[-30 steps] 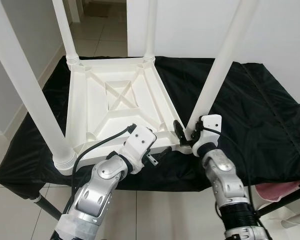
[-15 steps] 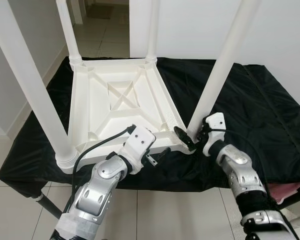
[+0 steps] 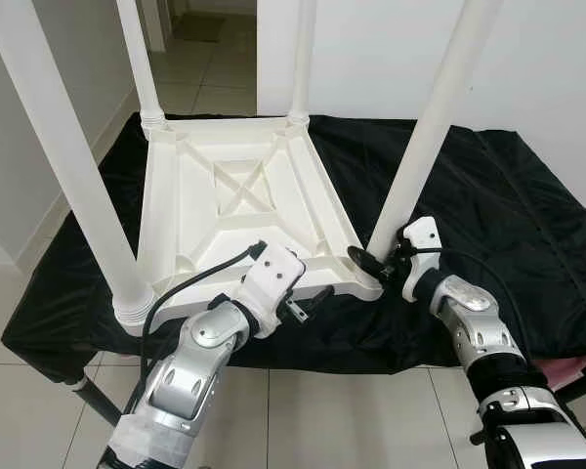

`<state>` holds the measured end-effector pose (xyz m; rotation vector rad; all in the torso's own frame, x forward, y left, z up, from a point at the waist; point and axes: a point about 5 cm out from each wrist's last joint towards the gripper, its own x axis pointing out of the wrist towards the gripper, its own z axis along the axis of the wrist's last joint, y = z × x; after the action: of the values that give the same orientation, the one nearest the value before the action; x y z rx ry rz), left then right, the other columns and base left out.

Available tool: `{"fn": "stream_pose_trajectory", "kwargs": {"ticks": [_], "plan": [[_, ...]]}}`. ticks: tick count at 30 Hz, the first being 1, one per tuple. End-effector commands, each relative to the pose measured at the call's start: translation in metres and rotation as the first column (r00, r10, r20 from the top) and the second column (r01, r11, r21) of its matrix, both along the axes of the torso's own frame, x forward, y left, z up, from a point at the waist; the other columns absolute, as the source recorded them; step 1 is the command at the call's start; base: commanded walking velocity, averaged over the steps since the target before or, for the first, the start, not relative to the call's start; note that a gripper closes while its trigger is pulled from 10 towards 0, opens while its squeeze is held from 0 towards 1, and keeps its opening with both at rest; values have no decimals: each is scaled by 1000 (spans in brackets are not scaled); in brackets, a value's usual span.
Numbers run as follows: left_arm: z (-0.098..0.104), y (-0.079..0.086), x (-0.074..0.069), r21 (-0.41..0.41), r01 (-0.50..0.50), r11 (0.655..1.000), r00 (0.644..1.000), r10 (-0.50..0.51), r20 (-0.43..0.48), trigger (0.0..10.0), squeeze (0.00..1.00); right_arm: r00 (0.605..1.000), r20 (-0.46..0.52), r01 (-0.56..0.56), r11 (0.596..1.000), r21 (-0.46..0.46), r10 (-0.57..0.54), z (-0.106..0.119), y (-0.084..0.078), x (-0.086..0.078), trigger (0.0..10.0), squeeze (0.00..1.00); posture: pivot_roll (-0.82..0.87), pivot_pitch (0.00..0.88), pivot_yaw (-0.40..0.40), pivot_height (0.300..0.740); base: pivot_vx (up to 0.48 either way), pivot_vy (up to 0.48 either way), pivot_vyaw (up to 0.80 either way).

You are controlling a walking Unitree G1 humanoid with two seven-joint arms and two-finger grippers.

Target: Building children table

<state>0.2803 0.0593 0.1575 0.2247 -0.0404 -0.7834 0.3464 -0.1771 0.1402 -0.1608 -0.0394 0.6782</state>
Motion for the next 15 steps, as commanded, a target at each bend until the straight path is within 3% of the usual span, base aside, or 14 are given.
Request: {"fn": "stream_pose_trajectory", "kwargs": {"ticks": [1,4,6,14,15], "plan": [[-1,0,-1,10,-24,1000,1000,24,9,10000,0,999,-23,-33,999,-18,33,-7,3,-1,0,0,13,8,-38,740,0,0,0],[-1,0,-1,11,-24,1000,1000,24,9,10000,0,999,-25,-31,1000,-6,31,-7,2,-1,0,0,12,8,-38,740,0,0,0],[-1,1,-1,14,-24,1000,1000,24,8,10000,0,1000,-21,24,998,50,-23,-7,0,-1,10000,0,13,8,-36,740,0,0,0],[-2,0,-2,14,-17,1000,1000,17,5,10000,0,988,-1,152,982,114,-153,-3,-1,-1,10000,0,8,10,-30,740,0,0,0],[-2,0,-2,14,-15,1000,1000,15,4,10000,0,978,-15,208,967,146,-208,-3,0,-1,10000,0,6,12,-26,740,0,0,0]]}}
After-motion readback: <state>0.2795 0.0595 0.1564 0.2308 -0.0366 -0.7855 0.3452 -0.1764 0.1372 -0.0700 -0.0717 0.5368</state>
